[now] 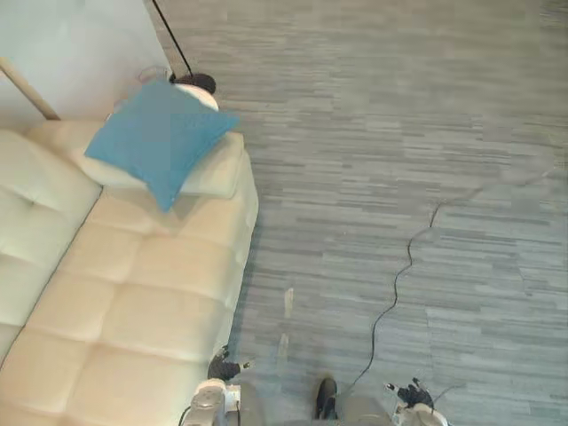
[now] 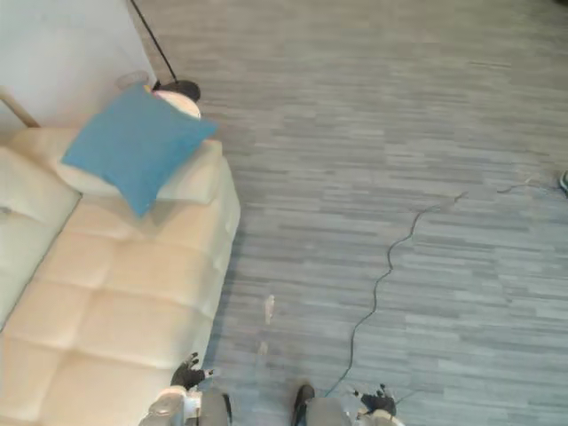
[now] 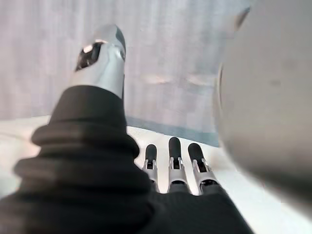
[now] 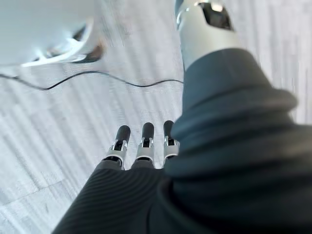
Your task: Pick up cushions and gather them together orderly.
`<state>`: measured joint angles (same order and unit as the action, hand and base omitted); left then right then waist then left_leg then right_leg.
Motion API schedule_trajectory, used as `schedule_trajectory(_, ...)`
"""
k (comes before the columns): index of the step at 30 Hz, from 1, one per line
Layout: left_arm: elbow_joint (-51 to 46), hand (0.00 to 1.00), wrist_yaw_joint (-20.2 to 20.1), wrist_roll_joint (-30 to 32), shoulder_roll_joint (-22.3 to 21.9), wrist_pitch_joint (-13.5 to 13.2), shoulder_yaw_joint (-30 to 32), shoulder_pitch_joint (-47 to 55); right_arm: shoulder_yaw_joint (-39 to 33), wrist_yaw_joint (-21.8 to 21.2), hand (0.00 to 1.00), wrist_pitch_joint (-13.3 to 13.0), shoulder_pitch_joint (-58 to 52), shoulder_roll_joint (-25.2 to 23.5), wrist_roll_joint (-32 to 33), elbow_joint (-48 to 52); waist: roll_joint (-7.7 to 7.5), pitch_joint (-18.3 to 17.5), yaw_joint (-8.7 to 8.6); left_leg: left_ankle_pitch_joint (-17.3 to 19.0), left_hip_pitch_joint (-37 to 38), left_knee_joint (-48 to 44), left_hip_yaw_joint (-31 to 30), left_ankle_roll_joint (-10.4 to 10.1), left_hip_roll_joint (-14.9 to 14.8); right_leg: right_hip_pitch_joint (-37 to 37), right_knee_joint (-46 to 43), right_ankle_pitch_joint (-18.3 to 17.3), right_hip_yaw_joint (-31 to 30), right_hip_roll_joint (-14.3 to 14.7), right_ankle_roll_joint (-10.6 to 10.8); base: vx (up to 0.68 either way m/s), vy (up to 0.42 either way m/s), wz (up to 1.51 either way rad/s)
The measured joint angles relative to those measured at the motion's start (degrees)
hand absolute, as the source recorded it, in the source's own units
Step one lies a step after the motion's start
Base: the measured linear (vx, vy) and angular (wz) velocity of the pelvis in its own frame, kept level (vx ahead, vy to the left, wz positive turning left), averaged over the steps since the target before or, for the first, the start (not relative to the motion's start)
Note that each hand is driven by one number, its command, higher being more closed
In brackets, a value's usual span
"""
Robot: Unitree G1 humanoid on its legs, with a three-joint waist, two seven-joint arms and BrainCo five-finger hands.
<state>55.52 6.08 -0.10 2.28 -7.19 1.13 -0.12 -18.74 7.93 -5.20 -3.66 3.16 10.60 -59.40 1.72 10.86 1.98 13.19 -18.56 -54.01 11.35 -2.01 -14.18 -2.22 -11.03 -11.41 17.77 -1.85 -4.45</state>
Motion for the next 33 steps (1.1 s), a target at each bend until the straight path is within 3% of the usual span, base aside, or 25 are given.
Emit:
schedule_trajectory(2,-0.2,0.00,-0.1,0.0,-0.6,0.1,-0.1,-0.8,-1.4,0.2,0.00,0.0,1.0,-0.9,0.8,0.1,0.06,0.0,0.36,0.3,-2.6,11.0,1.2,-0.6,3.6,-2.1,2.1,-0.4,-0.5,-0.3,0.5,0.32,-0.018,-0.12)
schedule_trajectory(3,-0.2,0.00,-0.1,0.0,-1.0,0.1,-0.4,-0.9,-1.4,0.2,0.00,0.0,1.2,-0.9,0.8,0.1,0.07,0.0,0.54,-0.6,-2.7,20.9,1.3,-1.1,6.3,-3.3,3.2,-0.9,-0.8,-0.6,1.1,0.34,0.034,-0.15)
schedule_trajectory(4,-0.1,0.00,-0.1,0.1,-1.1,0.2,-1.2,-0.9,-1.4,0.1,0.00,0.0,1.5,-1.0,0.8,0.0,0.31,0.0,0.59,-4.0,-2.1,32.9,1.1,-1.4,9.1,-5.0,4.3,-1.8,-1.3,-0.5,2.0,0.35,0.056,-0.17)
schedule_trajectory(5,-0.1,0.00,-0.2,0.1,-1.1,0.2,-1.5,-0.9,-1.4,0.1,0.00,0.0,1.6,-1.0,0.8,0.0,0.43,-0.1,0.66,-5.5,-1.8,36.6,1.1,-1.5,9.7,-5.6,4.8,-2.1,-1.5,-0.4,2.4,0.38,0.112,-0.31)
schedule_trajectory(6,-0.2,0.00,-0.2,0.0,-1.0,0.1,-2.3,-1.0,-1.3,0.2,0.00,0.0,1.7,-1.1,0.8,-0.2,0.82,-0.1,1.36,-10.4,-1.0,42.1,0.9,-0.6,10.1,-7.0,5.5,-3.2,-2.9,0.3,3.3,0.41,0.155,-0.42)
schedule_trajectory(7,-0.1,0.00,-0.2,0.0,-0.9,0.1,-2.3,-1.4,-1.3,0.2,0.00,0.0,1.9,-1.3,0.8,-0.3,0.48,-0.2,1.76,-13.3,-0.6,41.9,0.9,0.1,10.1,-7.1,5.5,-3.8,-4.2,0.3,3.8,0.42,0.163,-0.60)
schedule_trajectory(8,0.0,0.00,-0.2,0.0,-0.6,0.2,-2.3,-1.5,-1.3,0.3,0.00,0.0,2.6,-1.9,0.8,-0.3,-0.82,-0.4,1.84,-14.2,-0.7,40.2,1.8,2.0,10.8,-7.7,5.4,-5.0,-5.8,-1.0,4.5,0.45,0.141,-0.53)
schedule_trajectory(9,-0.1,0.00,-0.2,0.0,0.6,0.2,-2.3,-1.6,-1.3,0.2,0.00,0.0,3.4,-2.4,0.6,-0.3,-2.25,-0.7,1.61,-10.3,-2.0,36.1,3.0,2.9,11.2,-7.4,4.4,-5.6,-6.8,-2.4,5.1,0.47,0.132,-0.51)
schedule_trajectory(11,0.1,0.00,-0.2,-0.1,0.7,0.2,-2.3,-1.6,-1.3,0.1,0.00,0.0,3.4,-2.3,0.5,-0.4,-2.25,-1.0,1.66,-5.6,-1.8,31.3,4.5,3.8,10.6,-4.4,-4.4,-6.1,-9.4,-3.5,6.1,0.52,0.179,-0.45)
schedule_trajectory(12,0.8,0.00,-0.2,-0.2,0.9,0.2,-2.5,-1.6,-1.3,0.1,0.00,0.0,2.6,-2.6,0.5,-0.5,-2.54,-1.2,1.40,-3.6,0.3,30.6,5.6,4.3,10.7,-0.6,-15.9,-6.1,-10.6,-5.1,8.2,0.46,0.180,-0.25)
schedule_trajectory(13,1.2,0.00,-0.2,-0.3,0.9,0.3,-3.1,-1.5,-1.4,0.1,0.00,0.1,2.3,-2.8,0.5,-0.5,-2.53,-1.2,1.23,-2.6,1.7,30.7,5.5,4.5,11.1,1.7,-21.5,-5.7,-10.4,-6.0,10.7,0.56,0.180,-0.11)
schedule_trajectory(14,1.6,0.00,-0.2,-0.6,1.2,0.5,-4.1,-1.4,-1.6,-0.1,0.00,0.1,2.0,-2.8,0.5,-0.5,-2.53,-1.2,1.19,-1.2,4.2,31.3,5.6,4.3,11.4,4.7,-28.4,-6.7,-10.4,-6.8,11.5,0.47,0.089,-0.13)
schedule_trajectory(17,2.5,0.00,0.0,-0.6,1.9,0.6,-5.2,-0.9,-1.1,-0.3,0.00,0.1,2.6,-2.0,0.5,-0.6,-1.52,-1.0,1.26,-0.2,13.6,37.3,6.3,3.8,11.5,9.6,-29.2,-9.9,-4.0,-8.3,8.9,0.42,0.041,-0.14)
schedule_trajectory(20,2.4,0.00,0.0,-0.5,1.5,0.6,-5.5,-1.4,-0.3,-0.5,0.00,0.1,2.7,-0.7,-0.6,-0.3,-0.07,-0.5,0.40,0.2,18.7,40.8,4.4,3.1,10.1,16.0,-19.1,-7.9,-3.3,-5.6,7.7,0.39,-0.064,0.30)
schedule_trajectory(21,2.4,0.00,0.0,-0.5,1.4,0.6,-5.5,-1.8,-0.2,-0.6,0.00,0.0,2.8,-0.4,-0.5,-0.1,0.45,-0.2,-0.06,0.7,19.8,41.5,3.3,2.3,9.2,18.1,-14.3,-4.7,-5.4,-3.9,7.6,0.36,-0.148,0.49)
schedule_trajectory(23,2.6,0.00,0.0,-0.1,1.6,0.6,-5.5,-1.5,0.3,-0.6,0.00,0.0,2.9,-0.1,-0.6,-0.1,-0.40,-0.1,-1.09,2.1,21.5,41.6,1.2,-0.1,9.0,19.2,-2.7,4.4,-10.0,-2.5,8.3,0.37,-0.201,0.67)
schedule_trajectory(24,3.0,0.00,-0.1,-0.1,1.9,0.6,-5.4,-1.2,0.8,-0.6,0.00,0.0,2.6,0.0,-0.7,-0.2,-0.90,-0.1,-1.63,3.5,22.1,40.9,-1.0,-1.6,9.1,18.5,-2.0,12.2,-11.5,-2.8,7.9,0.41,-0.315,0.77)
schedule_trajectory(25,3.7,0.00,-0.2,0.0,0.7,0.5,-5.5,-0.8,0.8,-0.6,0.00,0.0,2.5,0.7,-1.3,-0.3,0.63,-0.6,-1.76,3.9,22.8,40.2,-3.1,-2.0,7.3,18.2,-4.9,9.5,-10.6,-1.4,6.2,0.41,-0.323,0.71)
schedule_trajectory(26,3.7,0.00,-0.3,0.0,0.2,0.4,-5.5,-0.6,0.8,-0.6,0.00,0.0,2.5,1.0,-1.7,-0.3,1.20,-0.8,-1.68,3.9,22.2,38.6,-4.0,-2.0,6.7,18.1,-6.1,7.8,-9.3,-1.3,5.6,0.42,-0.318,0.63)
schedule_trajectory(27,3.5,0.00,-0.5,0.0,-0.5,0.4,-4.4,-0.4,0.5,-0.7,0.00,0.0,2.4,0.8,-1.6,-0.2,1.63,-0.9,-1.74,3.8,20.1,33.5,-5.2,-2.1,5.5,17.4,-7.0,6.0,-7.2,-1.3,4.7,0.37,-0.293,0.86)
schedule_trajectory(28,3.4,0.00,-0.8,0.1,-1.7,0.4,-1.8,-0.5,0.3,-0.7,0.00,0.0,2.2,0.7,-1.7,0.0,1.83,-0.6,-1.79,2.3,14.9,21.8,-6.0,-1.7,3.5,14.9,-7.3,4.4,-4.4,-1.3,3.3,0.35,-0.295,0.97)
schedule_trajectory(30,1.5,0.00,-1.1,0.0,-2.2,0.3,-0.2,-0.2,0.6,-0.7,0.00,0.1,1.2,0.3,-1.7,0.6,1.62,-0.2,-1.42,0.2,9.2,7.6,-4.6,-1.2,-0.3,9.6,-6.7,2.2,-0.6,-1.1,2.0,0.37,-0.259,0.98)
schedule_trajectory(31,0.0,0.00,-1.2,0.0,-2.1,0.3,-0.1,-0.1,1.0,-0.7,0.00,0.1,0.0,-0.5,-1.6,1.7,0.51,0.4,-0.77,0.3,6.9,2.7,-1.6,-1.1,-2.2,5.2,-5.5,0.7,1.8,-1.3,1.6,0.39,-0.221,0.88)
schedule_trajectory(33,-0.8,0.00,-1.3,0.0,-2.5,0.3,-0.5,0.0,0.8,-0.7,0.00,0.0,-0.6,-1.2,-1.6,2.4,0.13,0.1,-0.52,0.3,4.5,4.3,2.0,-0.5,-2.3,2.0,-3.1,0.0,4.9,-2.0,2.1,0.27,-0.140,0.81)
